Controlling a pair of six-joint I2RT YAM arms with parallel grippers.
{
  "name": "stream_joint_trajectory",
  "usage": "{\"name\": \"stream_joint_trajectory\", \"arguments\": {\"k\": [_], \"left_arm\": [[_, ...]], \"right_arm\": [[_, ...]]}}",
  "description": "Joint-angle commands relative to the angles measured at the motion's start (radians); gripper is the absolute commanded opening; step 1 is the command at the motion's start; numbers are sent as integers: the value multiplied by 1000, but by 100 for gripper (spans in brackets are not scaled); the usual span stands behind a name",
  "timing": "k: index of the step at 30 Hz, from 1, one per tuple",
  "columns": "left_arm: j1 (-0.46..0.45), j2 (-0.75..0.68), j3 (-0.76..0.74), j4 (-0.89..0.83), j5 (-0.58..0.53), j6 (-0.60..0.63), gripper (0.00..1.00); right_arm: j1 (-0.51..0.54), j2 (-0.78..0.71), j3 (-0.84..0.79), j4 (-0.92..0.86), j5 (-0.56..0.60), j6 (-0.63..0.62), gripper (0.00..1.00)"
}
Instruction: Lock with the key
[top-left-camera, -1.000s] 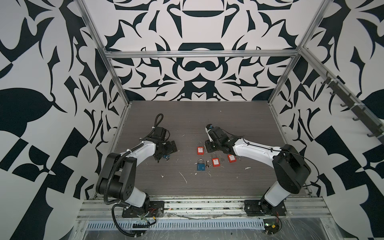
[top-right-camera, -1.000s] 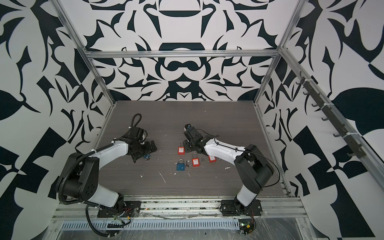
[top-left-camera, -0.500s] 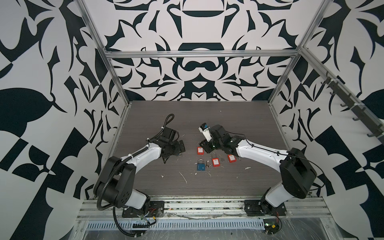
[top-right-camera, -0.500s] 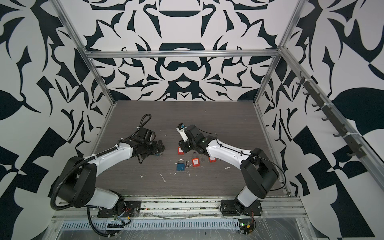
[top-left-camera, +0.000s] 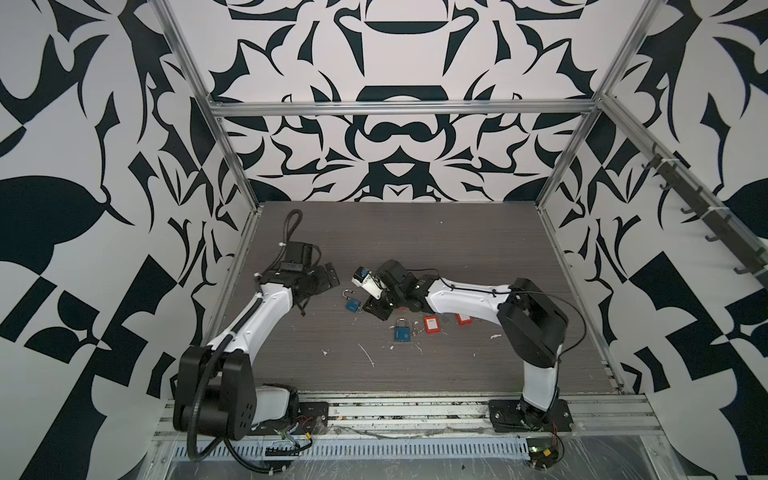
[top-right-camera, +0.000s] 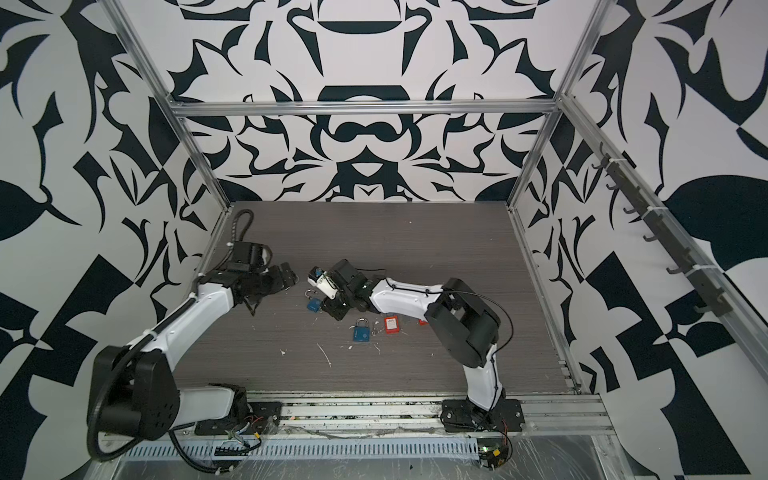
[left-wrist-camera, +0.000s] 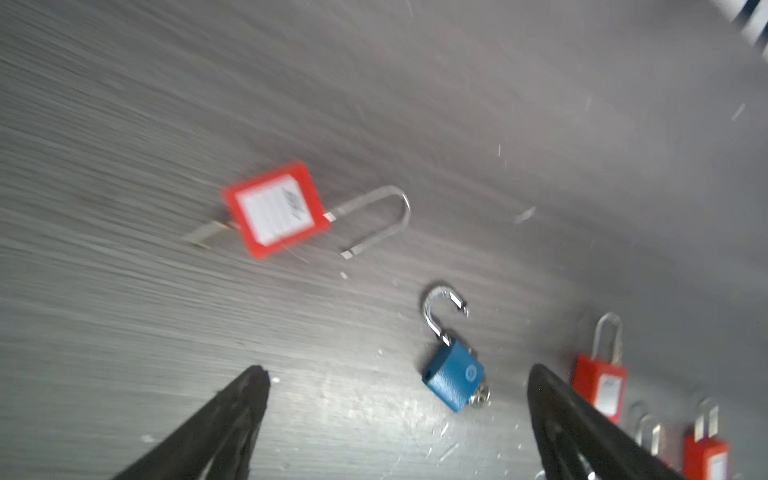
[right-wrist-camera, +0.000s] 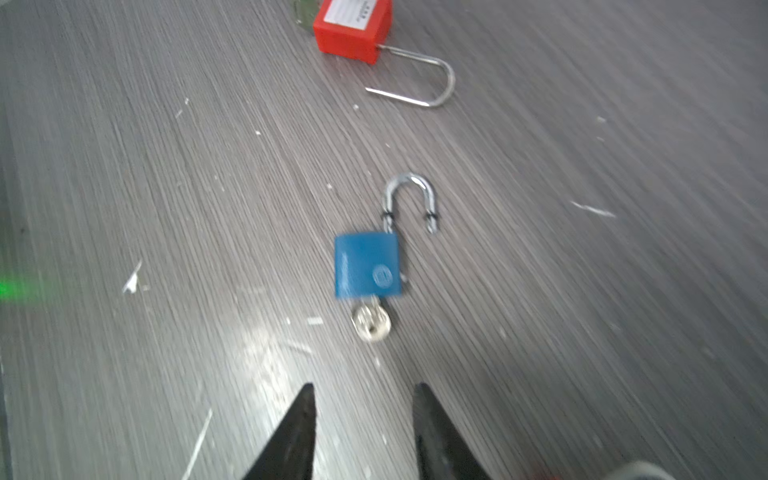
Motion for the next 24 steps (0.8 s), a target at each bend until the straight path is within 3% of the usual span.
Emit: {"name": "stream_joint_trajectory", "arguments": {"k": [1, 5, 12, 24], "left_arm": [[58, -73, -35, -9, 100, -3, 99], [67, -102, -47, -8, 107, 3, 99], [70, -68, -24, -22, 125, 34, 99], [73, -63, -14, -30, 118, 90, 99]], "right_arm": [[11, 52, 103, -28, 7, 24, 47], [10, 106, 168, -29, 8, 52, 56], [14, 176, 242, -78, -16, 54, 63], [36, 256, 285, -87, 20, 41, 59]]}}
